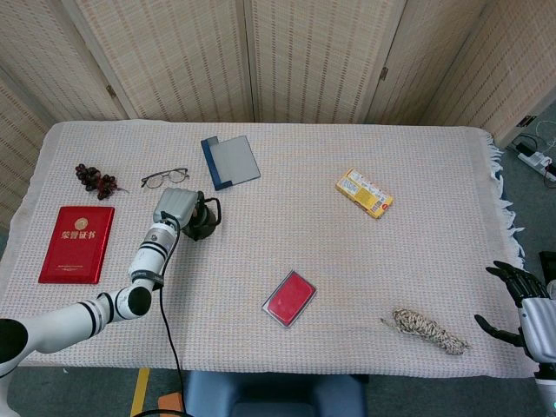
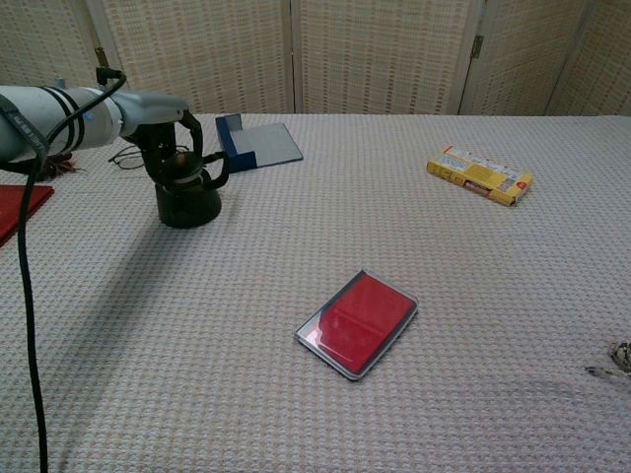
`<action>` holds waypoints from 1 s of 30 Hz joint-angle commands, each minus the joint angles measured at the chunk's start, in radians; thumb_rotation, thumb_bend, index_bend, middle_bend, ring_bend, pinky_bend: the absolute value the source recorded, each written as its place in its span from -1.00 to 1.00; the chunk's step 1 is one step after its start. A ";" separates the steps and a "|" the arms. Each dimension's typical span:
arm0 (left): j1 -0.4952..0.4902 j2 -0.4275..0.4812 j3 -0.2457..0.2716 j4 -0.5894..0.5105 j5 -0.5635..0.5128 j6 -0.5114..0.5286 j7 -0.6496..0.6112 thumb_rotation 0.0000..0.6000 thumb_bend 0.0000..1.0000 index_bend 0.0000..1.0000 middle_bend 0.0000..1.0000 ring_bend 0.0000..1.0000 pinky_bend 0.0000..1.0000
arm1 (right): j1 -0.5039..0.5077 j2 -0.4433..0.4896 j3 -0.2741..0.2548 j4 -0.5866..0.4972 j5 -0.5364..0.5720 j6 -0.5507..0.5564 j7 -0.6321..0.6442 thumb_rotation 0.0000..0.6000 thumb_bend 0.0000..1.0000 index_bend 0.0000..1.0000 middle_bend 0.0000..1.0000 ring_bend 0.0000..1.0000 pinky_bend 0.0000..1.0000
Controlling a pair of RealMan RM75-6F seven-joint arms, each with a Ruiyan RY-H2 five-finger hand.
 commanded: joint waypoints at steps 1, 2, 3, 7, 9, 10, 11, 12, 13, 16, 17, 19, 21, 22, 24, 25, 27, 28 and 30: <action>-0.014 -0.011 0.009 0.021 -0.030 -0.003 0.013 1.00 -0.52 -0.22 0.76 0.82 0.97 | -0.002 0.000 0.000 0.001 0.003 -0.001 0.001 1.00 -0.58 -0.61 -0.63 -0.70 -0.71; -0.018 -0.012 0.013 0.025 -0.038 -0.004 0.017 1.00 -0.52 -0.22 0.76 0.82 0.97 | -0.003 0.000 0.000 0.002 0.005 -0.001 0.001 1.00 -0.58 -0.61 -0.63 -0.70 -0.71; -0.020 -0.012 0.015 0.027 -0.043 -0.005 0.019 1.00 -0.52 -0.22 0.76 0.82 0.97 | -0.003 0.000 0.000 0.002 0.005 -0.002 0.002 1.00 -0.58 -0.61 -0.63 -0.70 -0.71; -0.028 -0.015 0.026 0.028 -0.059 -0.006 0.026 1.00 -0.52 -0.24 0.76 0.82 0.97 | -0.003 -0.003 0.000 0.004 0.004 -0.002 0.004 1.00 -0.58 -0.61 -0.63 -0.70 -0.71; -0.033 -0.018 0.028 0.030 -0.064 -0.005 0.028 1.00 -0.52 -0.24 0.76 0.82 0.97 | -0.002 -0.003 0.000 0.004 0.003 -0.002 0.004 1.00 -0.58 -0.61 -0.63 -0.70 -0.71; -0.035 -0.020 0.031 0.033 -0.066 -0.002 0.031 1.00 -0.52 -0.24 0.76 0.82 0.97 | -0.003 -0.003 0.000 0.005 0.003 -0.002 0.004 1.00 -0.58 -0.61 -0.63 -0.70 -0.71; -0.037 -0.022 0.032 0.036 -0.068 -0.001 0.032 1.00 -0.52 -0.24 0.76 0.82 0.97 | -0.003 -0.002 0.000 0.005 0.003 -0.002 0.004 1.00 -0.58 -0.61 -0.63 -0.70 -0.71; -0.039 -0.024 0.033 0.038 -0.071 0.000 0.033 1.00 -0.52 -0.24 0.76 0.82 0.97 | -0.004 -0.002 0.000 0.005 0.004 -0.001 0.005 1.00 -0.58 -0.61 -0.63 -0.70 -0.71; -0.041 -0.026 0.034 0.040 -0.075 -0.001 0.034 1.00 -0.52 -0.24 0.76 0.82 0.97 | -0.005 -0.002 0.000 0.005 0.005 0.000 0.006 1.00 -0.58 -0.61 -0.63 -0.70 -0.71; -0.046 -0.030 0.039 0.049 -0.089 -0.002 0.040 1.00 -0.52 -0.26 0.76 0.82 0.97 | -0.008 -0.003 0.000 0.007 0.006 0.002 0.008 1.00 -0.58 -0.61 -0.63 -0.70 -0.71; -0.047 -0.031 0.040 0.051 -0.097 -0.002 0.041 1.00 -0.52 -0.28 0.76 0.82 0.97 | -0.009 -0.003 0.000 0.008 0.007 0.002 0.009 1.00 -0.58 -0.61 -0.63 -0.70 -0.71; -0.050 -0.031 0.042 0.051 -0.107 -0.001 0.046 1.00 -0.52 -0.32 0.76 0.82 0.97 | -0.010 -0.003 0.001 0.009 0.008 0.003 0.010 1.00 -0.58 -0.61 -0.63 -0.70 -0.71; -0.051 -0.030 0.045 0.046 -0.110 0.005 0.050 1.00 -0.52 -0.37 0.76 0.82 0.97 | -0.011 -0.003 0.001 0.011 0.007 0.005 0.013 1.00 -0.58 -0.61 -0.63 -0.70 -0.71; -0.052 -0.030 0.046 0.044 -0.110 0.008 0.051 1.00 -0.52 -0.39 0.76 0.82 0.97 | -0.011 -0.004 0.001 0.012 0.007 0.005 0.013 1.00 -0.58 -0.61 -0.63 -0.70 -0.71; -0.053 -0.029 0.047 0.040 -0.111 0.013 0.051 1.00 -0.52 -0.42 0.76 0.81 0.97 | -0.011 -0.004 0.002 0.012 0.006 0.006 0.014 1.00 -0.58 -0.61 -0.63 -0.70 -0.71; -0.054 -0.030 0.047 0.040 -0.111 0.015 0.052 1.00 -0.52 -0.43 0.76 0.81 0.97 | -0.012 -0.004 0.002 0.012 0.005 0.007 0.015 1.00 -0.58 -0.61 -0.63 -0.70 -0.71; -0.055 -0.030 0.048 0.037 -0.113 0.017 0.053 1.00 -0.52 -0.46 0.76 0.81 0.97 | -0.013 -0.004 0.002 0.013 0.005 0.008 0.015 1.00 -0.58 -0.61 -0.63 -0.70 -0.71; -0.056 -0.029 0.048 0.035 -0.115 0.018 0.054 1.00 -0.52 -0.46 0.76 0.81 0.97 | -0.013 -0.005 0.002 0.014 0.006 0.009 0.015 1.00 -0.58 -0.61 -0.63 -0.70 -0.71; -0.056 -0.026 0.045 0.028 -0.116 0.021 0.049 1.00 -0.52 -0.48 0.76 0.81 0.97 | -0.014 -0.004 0.002 0.014 0.007 0.009 0.017 1.00 -0.58 -0.61 -0.63 -0.70 -0.71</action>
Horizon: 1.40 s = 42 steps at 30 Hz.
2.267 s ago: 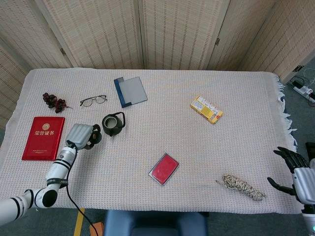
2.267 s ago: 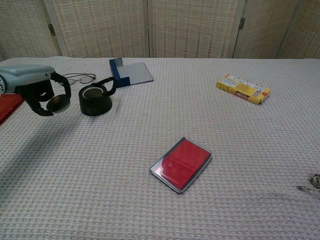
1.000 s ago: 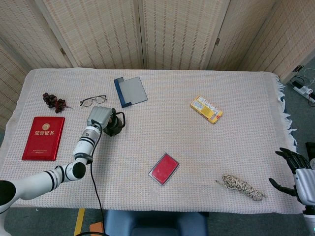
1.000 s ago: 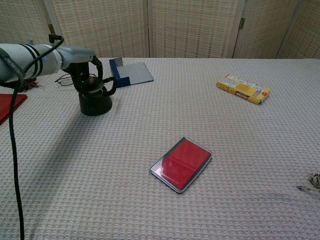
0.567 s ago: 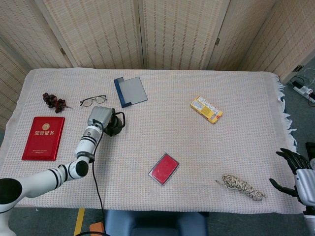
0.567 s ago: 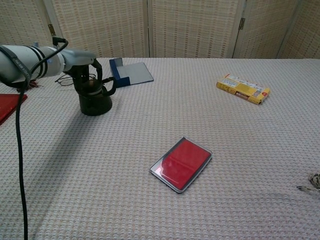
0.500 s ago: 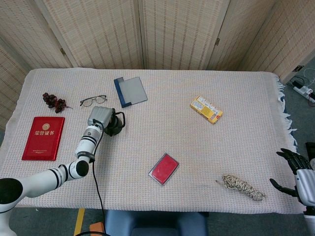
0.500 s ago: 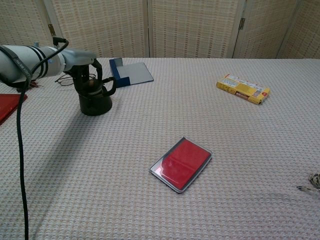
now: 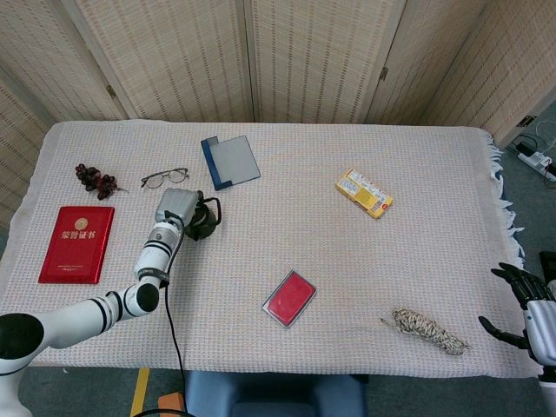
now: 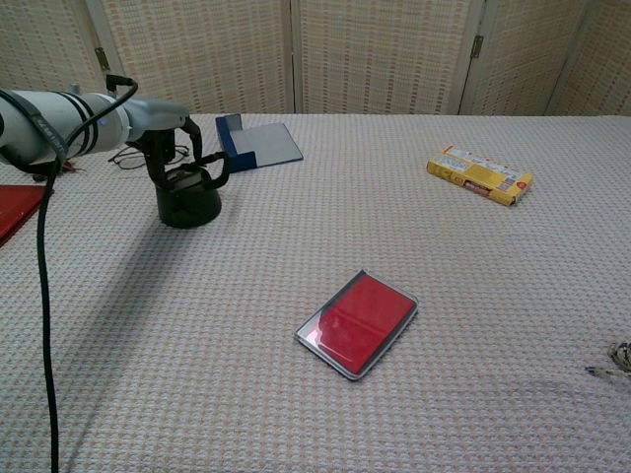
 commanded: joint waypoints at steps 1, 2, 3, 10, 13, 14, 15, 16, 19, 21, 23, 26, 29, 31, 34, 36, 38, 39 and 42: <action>0.003 0.008 -0.007 -0.016 0.001 0.006 -0.012 1.00 -0.52 -0.48 0.76 0.81 0.97 | -0.001 0.000 0.001 0.000 0.001 0.001 0.001 1.00 -0.58 -0.61 -0.63 -0.70 -0.71; 0.007 0.014 -0.009 -0.025 0.006 0.010 -0.020 1.00 -0.52 -0.49 0.76 0.81 0.97 | 0.000 0.001 0.001 0.000 0.000 0.001 0.002 1.00 -0.58 -0.61 -0.63 -0.70 -0.71; 0.012 0.022 -0.011 -0.037 0.014 0.015 -0.028 1.00 -0.52 -0.49 0.76 0.81 0.97 | 0.000 0.001 0.002 0.000 -0.001 0.002 0.002 1.00 -0.58 -0.61 -0.63 -0.70 -0.71; 0.071 0.096 0.008 -0.148 0.106 0.059 -0.086 1.00 -0.52 -0.49 0.76 0.80 0.97 | 0.004 0.002 0.004 -0.002 -0.006 0.001 0.003 1.00 -0.58 -0.61 -0.63 -0.70 -0.71; 0.097 0.127 0.024 -0.200 0.153 0.080 -0.103 1.00 -0.52 -0.49 0.76 0.80 0.97 | 0.006 0.000 0.004 0.001 -0.006 -0.002 0.003 1.00 -0.58 -0.61 -0.63 -0.70 -0.71; 0.103 0.134 0.028 -0.212 0.167 0.086 -0.107 1.00 -0.52 -0.49 0.76 0.80 0.97 | 0.006 0.000 0.004 0.001 -0.006 -0.003 0.003 1.00 -0.58 -0.61 -0.63 -0.70 -0.71; 0.109 0.139 0.032 -0.222 0.180 0.090 -0.111 1.00 -0.52 -0.49 0.76 0.80 0.96 | 0.007 0.000 0.004 0.002 -0.006 -0.004 0.003 1.00 -0.58 -0.61 -0.63 -0.70 -0.71; 0.114 0.144 0.035 -0.231 0.191 0.094 -0.115 1.00 -0.52 -0.49 0.76 0.80 0.97 | 0.008 0.000 0.005 0.002 -0.006 -0.005 0.003 1.00 -0.58 -0.61 -0.63 -0.70 -0.71; 0.125 0.151 0.038 -0.252 0.218 0.100 -0.130 1.00 -0.52 -0.49 0.76 0.80 0.97 | 0.011 -0.001 0.006 0.001 -0.007 -0.007 0.002 1.00 -0.58 -0.61 -0.63 -0.70 -0.71; 0.128 0.152 0.042 -0.260 0.231 0.100 -0.132 1.00 -0.52 -0.49 0.76 0.80 0.97 | 0.013 -0.001 0.006 0.001 -0.009 -0.008 0.002 1.00 -0.58 -0.61 -0.63 -0.70 -0.71; 0.127 0.148 0.047 -0.264 0.237 0.099 -0.125 1.00 -0.52 -0.49 0.76 0.80 0.97 | 0.014 -0.002 0.006 0.001 -0.010 -0.009 0.001 1.00 -0.58 -0.61 -0.63 -0.70 -0.71; 0.124 0.137 0.052 -0.257 0.233 0.098 -0.113 1.00 -0.52 -0.49 0.76 0.80 0.97 | 0.014 -0.002 0.006 0.002 -0.010 -0.009 0.002 1.00 -0.58 -0.61 -0.63 -0.70 -0.71; 0.120 0.127 0.053 -0.249 0.226 0.095 -0.105 1.00 -0.52 -0.49 0.76 0.80 0.97 | 0.013 -0.002 0.005 0.003 -0.010 -0.007 0.004 1.00 -0.58 -0.61 -0.63 -0.70 -0.71; 0.117 0.123 0.054 -0.247 0.221 0.095 -0.098 1.00 -0.52 -0.49 0.76 0.80 0.97 | 0.010 -0.002 0.004 0.004 -0.009 -0.005 0.005 1.00 -0.58 -0.61 -0.63 -0.70 -0.71; 0.114 0.118 0.058 -0.246 0.217 0.097 -0.086 1.00 -0.52 -0.49 0.76 0.80 0.97 | 0.008 -0.003 0.004 0.007 -0.007 -0.004 0.008 1.00 -0.58 -0.61 -0.63 -0.70 -0.71; 0.112 0.114 0.060 -0.248 0.213 0.097 -0.080 1.00 -0.52 -0.49 0.76 0.80 0.97 | 0.008 -0.004 0.004 0.010 -0.006 -0.004 0.010 1.00 -0.58 -0.61 -0.63 -0.70 -0.71; 0.110 0.112 0.062 -0.249 0.211 0.097 -0.073 1.00 -0.52 -0.48 0.76 0.80 0.97 | 0.007 -0.004 0.003 0.012 -0.006 -0.004 0.011 1.00 -0.58 -0.61 -0.63 -0.70 -0.71; 0.109 0.109 0.064 -0.247 0.210 0.099 -0.068 1.00 -0.52 -0.48 0.76 0.80 0.97 | 0.007 -0.005 0.003 0.013 -0.006 -0.004 0.013 1.00 -0.58 -0.61 -0.63 -0.70 -0.71; 0.108 0.104 0.064 -0.246 0.200 0.098 -0.063 1.00 -0.52 -0.49 0.76 0.80 0.97 | 0.006 -0.005 0.003 0.016 -0.005 -0.003 0.015 1.00 -0.58 -0.61 -0.63 -0.70 -0.71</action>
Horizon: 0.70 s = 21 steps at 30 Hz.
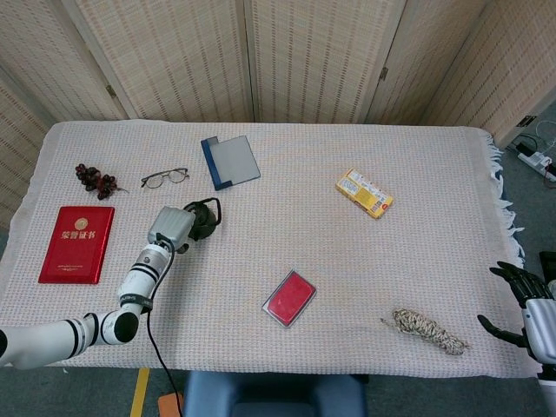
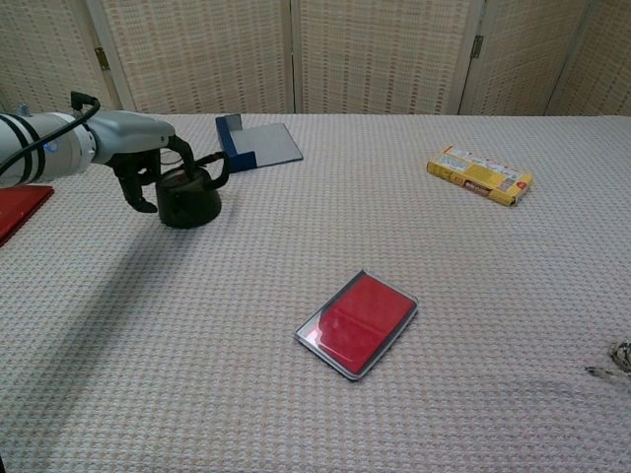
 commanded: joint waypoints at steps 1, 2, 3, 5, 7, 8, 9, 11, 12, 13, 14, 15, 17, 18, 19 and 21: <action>-0.001 -0.004 0.001 0.002 -0.008 -0.002 0.004 1.00 -0.52 -0.49 0.76 0.80 0.97 | -0.001 0.000 0.000 0.001 0.001 0.000 0.001 1.00 -0.58 -0.61 -0.63 -0.70 -0.71; -0.002 -0.005 0.002 0.004 -0.010 -0.002 0.006 1.00 -0.52 -0.49 0.76 0.80 0.97 | -0.001 0.000 0.000 0.001 0.001 0.000 0.001 1.00 -0.58 -0.61 -0.63 -0.70 -0.71; -0.002 -0.006 0.003 0.004 -0.012 -0.003 0.006 1.00 -0.52 -0.49 0.76 0.80 0.97 | -0.001 -0.001 0.000 0.001 0.001 0.001 0.002 1.00 -0.58 -0.61 -0.63 -0.70 -0.71; -0.002 -0.008 0.005 0.005 -0.015 -0.006 0.008 1.00 -0.52 -0.49 0.76 0.80 0.97 | -0.003 -0.001 0.000 0.002 0.002 0.003 0.003 1.00 -0.58 -0.61 -0.63 -0.70 -0.71; 0.001 -0.006 -0.001 0.002 -0.015 0.000 0.000 1.00 -0.52 -0.49 0.76 0.80 0.97 | -0.003 0.000 0.000 0.001 0.001 0.003 0.002 1.00 -0.58 -0.61 -0.63 -0.70 -0.71; 0.003 -0.005 -0.004 -0.001 -0.013 0.002 -0.004 1.00 -0.52 -0.49 0.76 0.80 0.97 | -0.003 0.000 0.000 0.000 0.001 0.003 0.002 1.00 -0.58 -0.61 -0.63 -0.70 -0.71; 0.010 0.001 -0.016 -0.010 -0.008 0.014 -0.023 1.00 -0.52 -0.49 0.76 0.80 0.97 | -0.003 0.002 0.000 -0.001 0.001 0.003 0.001 1.00 -0.58 -0.61 -0.63 -0.70 -0.71; 0.029 0.023 -0.035 -0.036 0.012 0.035 -0.065 1.00 -0.52 -0.49 0.75 0.77 0.96 | -0.003 0.006 0.001 -0.005 0.002 0.004 0.000 1.00 -0.58 -0.61 -0.63 -0.70 -0.71; 0.039 0.036 -0.044 -0.051 0.019 0.043 -0.089 1.00 -0.52 -0.49 0.72 0.73 0.94 | -0.004 0.007 0.002 -0.006 0.003 0.005 -0.001 1.00 -0.58 -0.61 -0.63 -0.70 -0.71; 0.056 0.054 -0.058 -0.073 0.027 0.052 -0.125 1.00 -0.52 -0.49 0.69 0.69 0.91 | -0.004 0.010 0.003 -0.008 0.004 0.005 -0.001 1.00 -0.58 -0.61 -0.63 -0.70 -0.71; 0.069 0.069 -0.065 -0.089 0.034 0.061 -0.148 1.00 -0.52 -0.49 0.62 0.62 0.86 | -0.004 0.012 0.003 -0.009 0.005 0.005 -0.002 1.00 -0.58 -0.61 -0.63 -0.70 -0.71; 0.081 0.083 -0.069 -0.101 0.046 0.071 -0.165 1.00 -0.52 -0.49 0.58 0.59 0.83 | -0.004 0.014 0.003 -0.010 0.005 0.004 -0.003 1.00 -0.58 -0.61 -0.63 -0.70 -0.71; 0.100 0.103 -0.070 -0.118 0.066 0.090 -0.185 1.00 -0.52 -0.49 0.53 0.55 0.81 | -0.004 0.016 0.004 -0.013 0.005 0.003 -0.006 1.00 -0.58 -0.61 -0.63 -0.70 -0.71; 0.111 0.113 -0.069 -0.126 0.075 0.101 -0.193 1.00 -0.52 -0.49 0.51 0.53 0.80 | -0.003 0.018 0.004 -0.014 0.005 0.003 -0.007 1.00 -0.58 -0.61 -0.63 -0.70 -0.71; 0.130 0.131 -0.068 -0.141 0.078 0.122 -0.205 1.00 -0.52 -0.49 0.47 0.49 0.78 | -0.003 0.020 0.004 -0.016 0.006 0.002 -0.009 1.00 -0.58 -0.61 -0.63 -0.70 -0.71; 0.164 0.164 -0.066 -0.174 0.090 0.150 -0.231 1.00 -0.53 -0.49 0.35 0.39 0.66 | -0.002 0.025 0.007 -0.020 0.010 -0.001 -0.010 1.00 -0.58 -0.61 -0.63 -0.70 -0.71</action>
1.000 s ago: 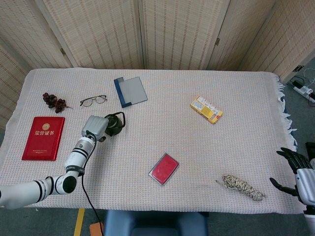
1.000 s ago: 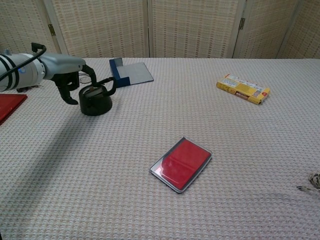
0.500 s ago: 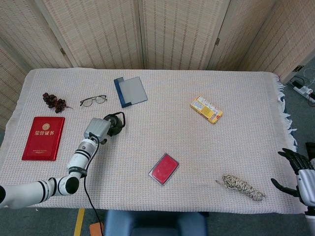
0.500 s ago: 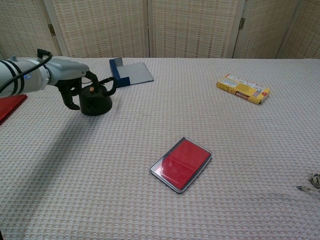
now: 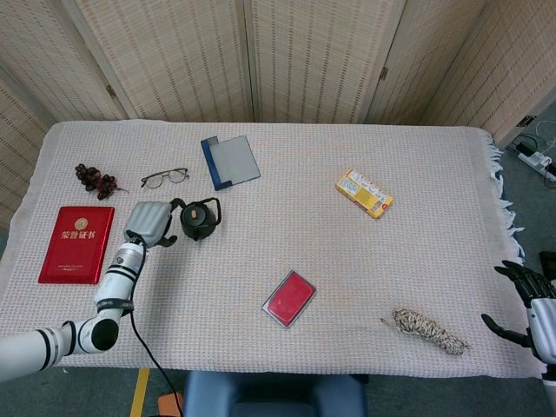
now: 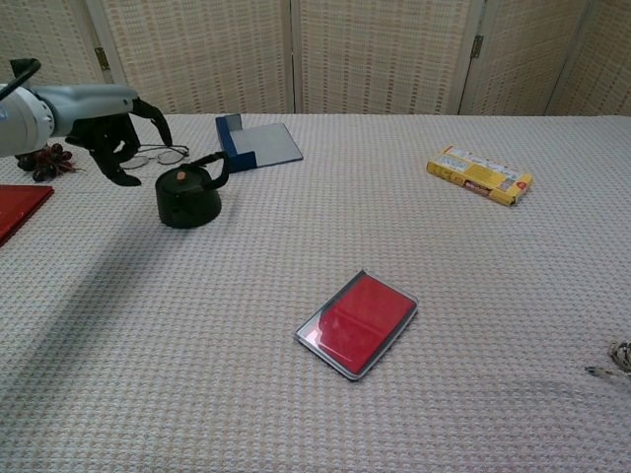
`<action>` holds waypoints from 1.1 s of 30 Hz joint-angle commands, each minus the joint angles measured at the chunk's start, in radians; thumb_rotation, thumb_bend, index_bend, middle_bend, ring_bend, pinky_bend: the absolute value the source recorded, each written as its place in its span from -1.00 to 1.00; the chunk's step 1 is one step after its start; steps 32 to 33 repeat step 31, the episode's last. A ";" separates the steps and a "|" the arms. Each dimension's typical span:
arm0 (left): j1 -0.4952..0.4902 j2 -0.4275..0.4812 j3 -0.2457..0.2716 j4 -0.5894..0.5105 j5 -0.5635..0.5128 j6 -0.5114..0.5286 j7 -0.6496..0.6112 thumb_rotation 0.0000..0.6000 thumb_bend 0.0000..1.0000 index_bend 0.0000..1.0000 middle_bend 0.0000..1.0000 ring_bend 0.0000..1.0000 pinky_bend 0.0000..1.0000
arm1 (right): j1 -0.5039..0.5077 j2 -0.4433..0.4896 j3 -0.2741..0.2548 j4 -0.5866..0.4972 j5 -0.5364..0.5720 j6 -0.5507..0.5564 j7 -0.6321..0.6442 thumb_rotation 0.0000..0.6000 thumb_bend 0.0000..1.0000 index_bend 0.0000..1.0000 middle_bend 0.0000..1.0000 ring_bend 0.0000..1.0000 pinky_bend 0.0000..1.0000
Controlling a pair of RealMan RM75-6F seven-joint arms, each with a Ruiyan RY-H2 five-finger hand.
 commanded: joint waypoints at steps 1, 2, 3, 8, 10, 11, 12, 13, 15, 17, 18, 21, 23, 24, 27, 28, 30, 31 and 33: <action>0.059 0.056 -0.001 -0.058 0.023 0.054 -0.049 1.00 -0.53 -0.49 0.30 0.34 0.59 | 0.002 0.006 0.003 -0.004 0.005 -0.005 -0.001 1.00 -0.58 -0.61 -0.63 -0.70 -0.71; 0.078 0.070 0.001 -0.070 0.030 0.072 -0.060 1.00 -0.52 -0.49 0.21 0.27 0.46 | 0.004 0.010 0.003 -0.006 0.008 -0.010 -0.003 1.00 -0.58 -0.61 -0.63 -0.70 -0.71; 0.092 0.079 0.003 -0.078 0.035 0.085 -0.068 1.00 -0.52 -0.49 0.13 0.18 0.33 | 0.005 0.013 0.004 -0.007 0.010 -0.014 -0.005 1.00 -0.58 -0.61 -0.63 -0.70 -0.71; 0.186 0.113 0.024 -0.123 0.077 0.184 -0.115 1.00 -0.52 -0.50 -0.19 -0.23 -0.19 | 0.021 0.040 0.004 -0.019 0.018 -0.052 -0.017 1.00 -0.58 -0.61 -0.63 -0.71 -0.71; 0.230 0.126 0.040 -0.145 0.109 0.231 -0.134 1.00 -0.52 -0.52 -0.29 -0.34 -0.31 | 0.029 0.059 0.000 -0.029 0.016 -0.070 -0.022 1.00 -0.58 -0.61 -0.65 -0.71 -0.71; 0.250 0.129 0.046 -0.153 0.127 0.255 -0.144 1.00 -0.52 -0.53 -0.35 -0.41 -0.38 | 0.032 0.067 -0.001 -0.034 0.014 -0.077 -0.022 1.00 -0.58 -0.63 -0.68 -0.72 -0.71; 0.271 0.131 0.054 -0.158 0.148 0.281 -0.155 1.00 -0.52 -0.55 -0.41 -0.47 -0.44 | 0.035 0.077 -0.003 -0.040 0.015 -0.085 -0.019 1.00 -0.58 -0.68 -0.74 -0.75 -0.71; 0.293 0.130 0.062 -0.162 0.172 0.309 -0.166 1.00 -0.52 -0.55 -0.44 -0.50 -0.47 | 0.038 0.086 -0.003 -0.047 0.016 -0.093 -0.012 1.00 -0.58 -0.74 -0.79 -0.78 -0.71; 0.342 0.124 0.088 -0.159 0.244 0.375 -0.187 1.00 -0.52 -0.57 -0.50 -0.57 -0.55 | 0.045 0.100 -0.002 -0.055 0.016 -0.102 0.010 1.00 -0.58 -0.85 -0.85 -0.83 -0.71; 0.389 0.117 0.116 -0.149 0.316 0.434 -0.206 1.00 -0.52 -0.58 -0.53 -0.60 -0.59 | 0.051 0.107 0.000 -0.053 0.008 -0.102 0.024 1.00 -0.58 -0.91 -0.90 -0.85 -0.74; 0.408 0.115 0.128 -0.144 0.345 0.455 -0.217 1.00 -0.52 -0.59 -0.54 -0.61 -0.60 | 0.053 0.108 0.001 -0.051 0.003 -0.098 0.028 1.00 -0.58 -0.93 -0.91 -0.86 -0.76; 0.467 0.114 0.163 -0.126 0.431 0.507 -0.264 1.00 -0.52 -0.60 -0.57 -0.63 -0.65 | 0.060 0.100 0.004 -0.036 -0.022 -0.080 0.047 1.00 -0.58 -0.95 -0.91 -0.86 -0.79; 0.503 0.116 0.185 -0.106 0.484 0.535 -0.294 1.00 -0.52 -0.60 -0.58 -0.63 -0.68 | 0.065 0.092 0.001 -0.022 -0.042 -0.070 0.063 1.00 -0.58 -0.96 -0.91 -0.86 -0.80; 0.518 0.115 0.192 -0.095 0.506 0.547 -0.305 1.00 -0.52 -0.60 -0.58 -0.63 -0.70 | 0.067 0.088 0.001 -0.015 -0.047 -0.067 0.068 1.00 -0.58 -0.96 -0.91 -0.86 -0.80; 0.562 0.111 0.213 -0.061 0.576 0.588 -0.349 1.00 -0.52 -0.60 -0.58 -0.64 -0.72 | 0.067 0.072 0.001 -0.002 -0.051 -0.056 0.069 1.00 -0.58 -0.96 -0.91 -0.86 -0.80; 0.575 0.112 0.219 -0.055 0.593 0.598 -0.360 1.00 -0.52 -0.60 -0.58 -0.64 -0.73 | 0.065 0.067 0.002 0.000 -0.051 -0.049 0.067 1.00 -0.58 -0.96 -0.91 -0.86 -0.80; 0.602 0.116 0.232 -0.046 0.630 0.616 -0.379 1.00 -0.52 -0.60 -0.58 -0.64 -0.74 | 0.059 0.052 0.007 0.002 -0.043 -0.034 0.056 1.00 -0.58 -0.96 -0.89 -0.85 -0.80; 0.616 0.119 0.240 -0.043 0.650 0.626 -0.385 1.00 -0.52 -0.60 -0.58 -0.64 -0.74 | 0.054 0.045 0.007 0.001 -0.040 -0.027 0.044 1.00 -0.58 -0.96 -0.89 -0.85 -0.80; 0.616 0.119 0.240 -0.043 0.650 0.626 -0.385 1.00 -0.52 -0.60 -0.58 -0.64 -0.74 | 0.054 0.045 0.007 0.001 -0.040 -0.027 0.044 1.00 -0.58 -0.96 -0.89 -0.85 -0.80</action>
